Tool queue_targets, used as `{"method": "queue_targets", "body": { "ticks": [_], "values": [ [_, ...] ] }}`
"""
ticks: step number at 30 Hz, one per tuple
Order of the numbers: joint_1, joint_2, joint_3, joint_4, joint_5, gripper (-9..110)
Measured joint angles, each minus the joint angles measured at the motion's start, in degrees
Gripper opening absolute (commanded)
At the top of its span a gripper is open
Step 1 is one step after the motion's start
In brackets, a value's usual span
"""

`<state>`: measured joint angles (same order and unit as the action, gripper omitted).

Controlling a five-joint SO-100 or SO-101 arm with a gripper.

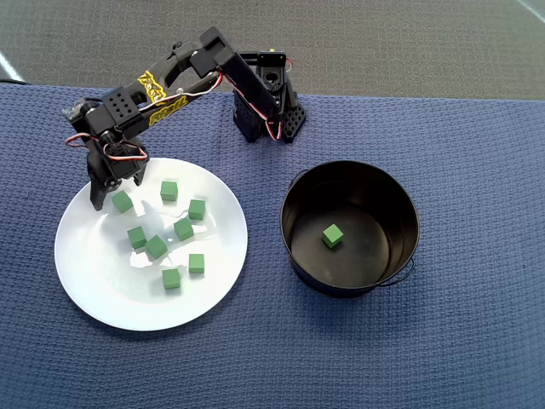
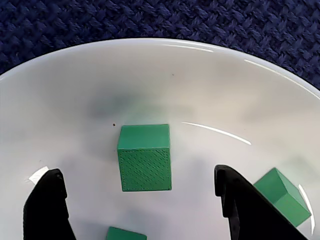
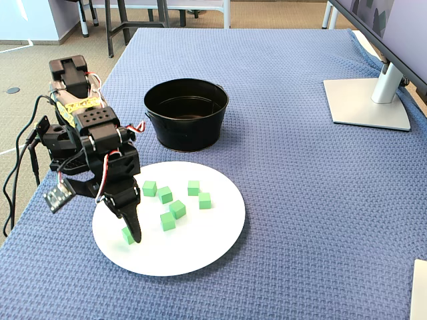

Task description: Pick up the green cubes from the white plate and place them in the black recipient

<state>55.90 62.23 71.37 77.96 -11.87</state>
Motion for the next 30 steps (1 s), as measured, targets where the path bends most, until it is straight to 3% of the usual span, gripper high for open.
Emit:
{"method": "queue_targets", "body": {
  "ticks": [10,14,23,30],
  "values": [
    [-0.7,-4.2,0.4,-6.1,-4.0,22],
    [-0.7,-4.6,0.4,-6.2,-4.8,0],
    [-0.8,-3.3,0.8,-7.8,-0.4,0],
    [-2.6,7.9,0.7,0.5,3.0,0]
  ]
}}
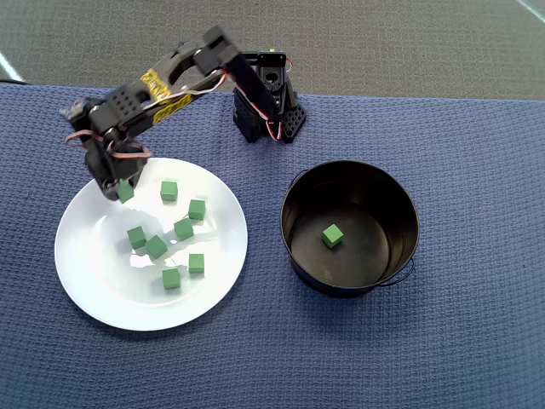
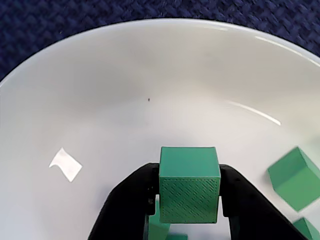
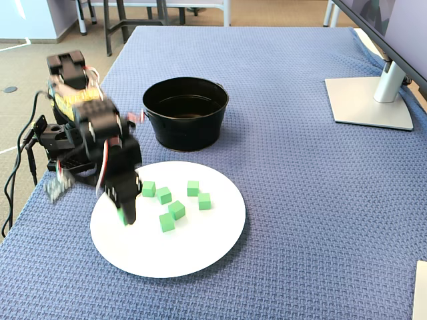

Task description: Pick up the green cubes from the white plate and place them in the black recipient

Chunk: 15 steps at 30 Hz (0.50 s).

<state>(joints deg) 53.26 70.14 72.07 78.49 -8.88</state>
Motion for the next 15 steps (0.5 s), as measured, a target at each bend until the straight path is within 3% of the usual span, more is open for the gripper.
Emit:
{"method": "queue_targets", "body": {
  "ticks": [7,15],
  "values": [
    [-12.5,22.4,3.2,8.2,3.6,0],
    [-42.2,42.9,15.6,8.3,11.7,0]
  ]
}}
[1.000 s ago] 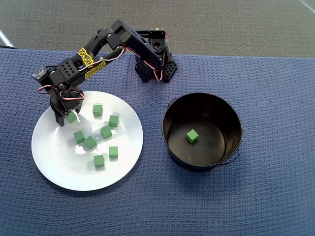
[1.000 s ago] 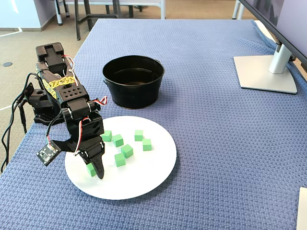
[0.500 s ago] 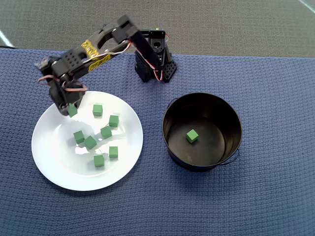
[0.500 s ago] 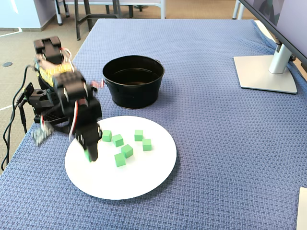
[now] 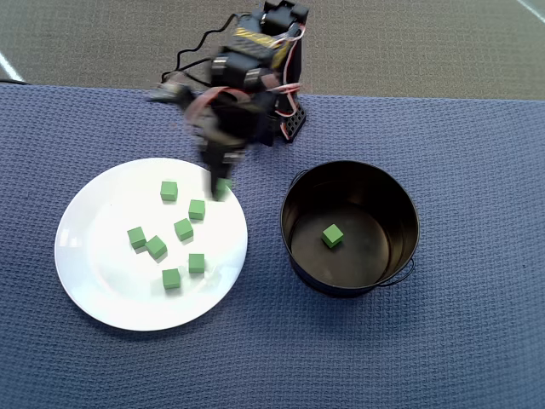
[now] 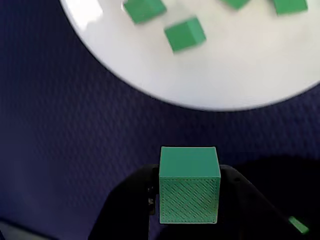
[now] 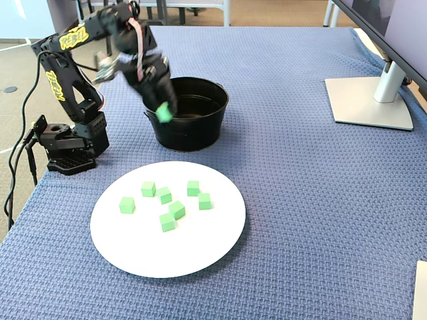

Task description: Pick up the green cubes from the white plate and place them in the black recipient

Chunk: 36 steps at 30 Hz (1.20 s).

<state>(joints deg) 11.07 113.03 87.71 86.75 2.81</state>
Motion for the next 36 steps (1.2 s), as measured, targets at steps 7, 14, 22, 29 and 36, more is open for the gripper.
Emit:
{"method": "queue_targets", "body": {
  "ticks": [7,14,22,29,36],
  "values": [
    [-23.6,2.6,8.6,-4.1,6.0,0],
    [-29.2,-1.4,17.4,-14.4,6.2,0],
    [-28.9,-1.8,18.4,-15.0,6.1,44],
    [-26.5,-1.5,13.6,-10.7,6.3,40],
    [-8.6,-0.4,0.2,-2.2,5.7,38]
  ]
}}
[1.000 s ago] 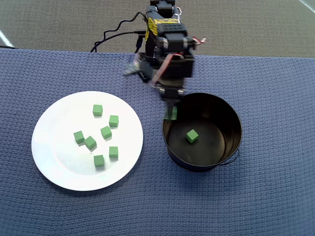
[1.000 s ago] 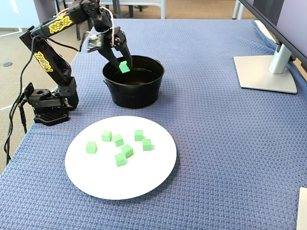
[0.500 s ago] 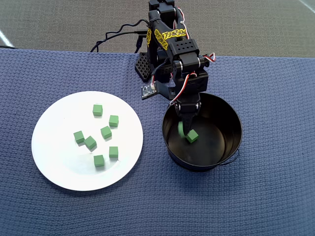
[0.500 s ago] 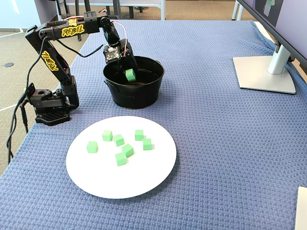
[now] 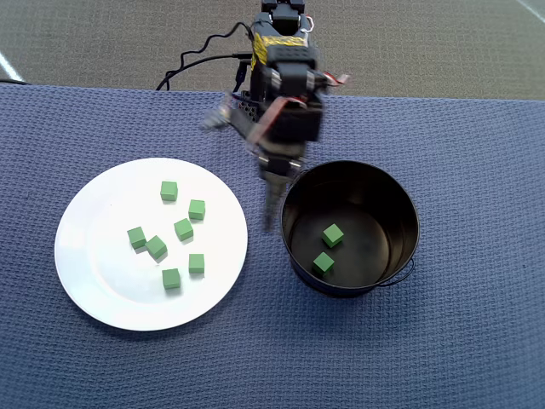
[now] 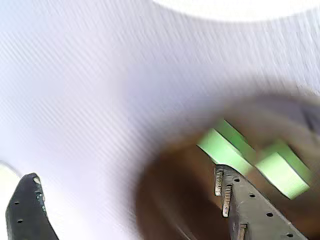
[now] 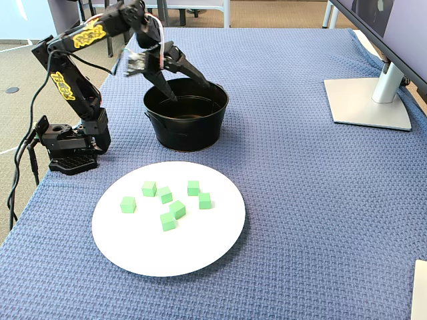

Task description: Pick up the green cubes from the white plate and place them in the black recipient

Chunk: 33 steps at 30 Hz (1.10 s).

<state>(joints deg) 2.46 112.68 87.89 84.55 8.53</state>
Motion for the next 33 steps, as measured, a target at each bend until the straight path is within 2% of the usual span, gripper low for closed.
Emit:
{"method": "queue_targets", "body": {
  "ticks": [7,11,15,26,33],
  "values": [
    [21.7,-6.6,-1.2,0.7,-2.6,37],
    [32.1,-10.3,4.0,-4.5,-1.8,37],
    [40.2,-14.2,8.9,-10.3,3.2,36],
    [48.4,-20.7,13.3,-14.1,21.5,33],
    [47.9,-27.2,13.3,-17.1,25.2,33]
  ]
}}
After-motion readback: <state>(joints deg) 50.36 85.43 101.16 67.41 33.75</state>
